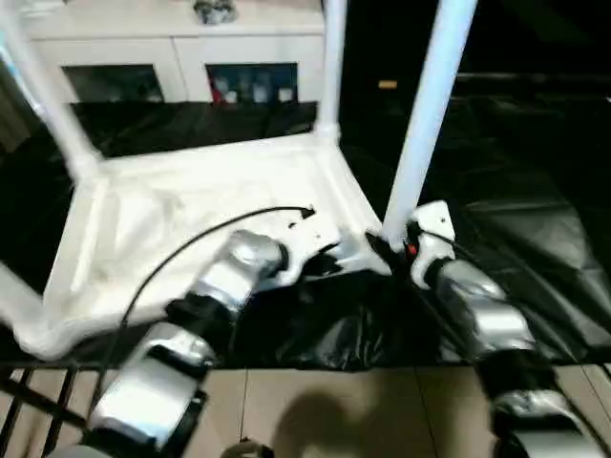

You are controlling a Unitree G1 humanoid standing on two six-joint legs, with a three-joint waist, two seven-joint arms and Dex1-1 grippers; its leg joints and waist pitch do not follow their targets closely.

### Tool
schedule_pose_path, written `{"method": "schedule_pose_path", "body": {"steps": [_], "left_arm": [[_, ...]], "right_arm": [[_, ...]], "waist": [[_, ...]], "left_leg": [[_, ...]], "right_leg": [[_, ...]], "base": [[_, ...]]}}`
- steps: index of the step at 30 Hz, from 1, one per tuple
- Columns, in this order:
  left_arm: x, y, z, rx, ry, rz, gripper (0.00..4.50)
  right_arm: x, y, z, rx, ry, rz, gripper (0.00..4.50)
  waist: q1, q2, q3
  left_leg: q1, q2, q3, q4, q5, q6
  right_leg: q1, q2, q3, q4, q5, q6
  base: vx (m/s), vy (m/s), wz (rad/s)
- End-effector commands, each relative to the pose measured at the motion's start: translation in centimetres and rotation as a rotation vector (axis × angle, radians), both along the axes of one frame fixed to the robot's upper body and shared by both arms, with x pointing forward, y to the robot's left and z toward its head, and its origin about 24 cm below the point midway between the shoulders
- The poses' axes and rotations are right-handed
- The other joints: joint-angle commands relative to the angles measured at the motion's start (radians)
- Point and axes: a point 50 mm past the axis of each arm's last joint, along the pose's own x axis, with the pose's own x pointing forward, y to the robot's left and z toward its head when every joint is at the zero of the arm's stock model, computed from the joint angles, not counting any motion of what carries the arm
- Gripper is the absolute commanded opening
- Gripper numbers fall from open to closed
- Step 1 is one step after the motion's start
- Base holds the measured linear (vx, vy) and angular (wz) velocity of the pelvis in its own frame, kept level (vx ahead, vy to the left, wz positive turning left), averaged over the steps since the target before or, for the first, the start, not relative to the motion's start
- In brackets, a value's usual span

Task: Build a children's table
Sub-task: Rotate leg to tighten

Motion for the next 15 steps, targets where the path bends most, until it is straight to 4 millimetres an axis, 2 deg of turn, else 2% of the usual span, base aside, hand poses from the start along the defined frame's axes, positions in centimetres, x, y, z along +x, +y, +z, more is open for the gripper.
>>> {"method": "schedule_pose_path", "body": {"steps": [1, 3, 4, 5, 6, 7, 9, 10, 11, 12, 15], "left_arm": [[0.1, -2.5, 1.4, -0.032, -0.086, -0.025, 0.00], [0.0, -2.5, 1.4, -0.029, -0.095, -0.045, 0.00], [0.0, -2.3, 1.5, -0.027, -0.101, -0.055, 0.00], [-0.1, -1.6, 1.6, -0.021, -0.120, -0.089, 0.00], [-0.1, -1.6, 1.6, -0.020, -0.120, -0.089, 0.00], [-0.2, -1.1, 1.6, -0.014, -0.129, -0.114, 0.00], [-0.3, -0.7, 1.6, -0.013, -0.135, -0.141, 0.00], [-0.6, 0.5, 1.4, -0.007, -0.123, -0.187, 0.00], [-0.6, 0.5, 1.4, -0.007, -0.123, -0.187, 0.00], [-0.8, 0.9, 1.3, -0.004, -0.119, -0.206, 0.00], [-1.2, 2.5, 1.0, 0.005, -0.075, -0.261, 0.00]], "right_arm": [[-0.8, 5.5, -0.7, 0.050, 0.025, 0.176, 2.65], [-0.7, 5.7, -0.4, 0.056, -0.001, 0.184, 3.21], [-0.7, 5.6, -0.2, 0.059, -0.010, 0.190, 3.35], [-0.8, 5.0, 0.0, 0.062, -0.015, 0.211, 3.37], [-0.8, 5.0, 0.0, 0.062, -0.015, 0.212, 3.44], [-0.9, 4.6, 0.0, 0.056, -0.011, 0.245, 3.57], [-1.0, 4.3, 0.1, 0.049, -0.011, 0.278, 3.57], [-1.5, 3.4, 0.3, 0.016, -0.017, 0.389, 3.57], [-1.5, 3.4, 0.3, 0.016, -0.017, 0.389, 3.57], [-1.7, 3.0, 0.4, 0.004, -0.018, 0.434, 3.57], [-2.7, 1.8, 0.8, -0.033, -0.020, 0.635, 3.57]], "waist": [[-0.004, -0.009, -0.055], [-0.003, -0.008, -0.057], [-0.002, -0.011, -0.059], [-0.001, -0.009, -0.059], [-0.001, -0.009, -0.059], [-0.002, -0.011, -0.062], [-0.003, -0.010, -0.067], [-0.001, -0.008, -0.068], [0.000, -0.010, -0.071], [0.001, -0.008, -0.070], [0.007, -0.007, -0.069]], "left_leg": [[0.026, 0.061, -0.041, -0.088, -0.382, -0.032], [0.023, 0.061, -0.038, -0.085, -0.348, -0.015], [0.021, 0.060, -0.036, -0.082, -0.326, -0.001], [0.019, 0.061, -0.036, -0.081, -0.307, 0.009], [0.019, 0.061, -0.036, -0.081, -0.307, 0.009], [0.013, 0.060, -0.036, -0.078, -0.277, 0.026], [0.012, 0.061, -0.033, -0.073, -0.231, 0.043], [0.014, 0.061, -0.032, -0.071, -0.215, 0.049], [0.009, 0.060, -0.030, -0.064, -0.180, 0.068], [0.008, 0.061, -0.028, -0.061, -0.154, 0.088], [0.007, 0.063, -0.025, -0.057, -0.151, 0.111]], "right_leg": [[0.017, -0.073, 0.046, -0.094, -0.291, -0.178], [0.020, -0.072, 0.045, -0.089, -0.238, -0.188], [0.022, -0.072, 0.045, -0.086, -0.215, -0.195], [0.024, -0.072, 0.044, -0.084, -0.199, -0.201], [0.024, -0.072, 0.044, -0.084, -0.199, -0.201], [0.030, -0.071, 0.043, -0.077, -0.156, -0.209], [0.032, -0.069, 0.041, -0.068, -0.076, -0.226], [0.032, -0.068, 0.040, -0.065, -0.048, -0.234], [0.039, -0.066, 0.038, -0.059, 0.009, -0.245], [0.037, -0.068, 0.038, -0.055, 0.049, -0.256], [0.037, -0.066, 0.035, -0.053, 0.049, -0.271]], "base": [[0.000, 0.000, 0.00], [0.000, 0.000, 0.00], [0.000, 0.000, 0.00], [0.000, 0.000, 0.00], [0.000, 0.000, 0.00], [0.000, 0.000, 0.00], [0.000, 0.000, 0.00], [0.000, 0.000, 0.00], [0.000, 0.000, 0.00], [0.000, 0.000, 0.00], [0.000, 0.000, 0.00]]}}
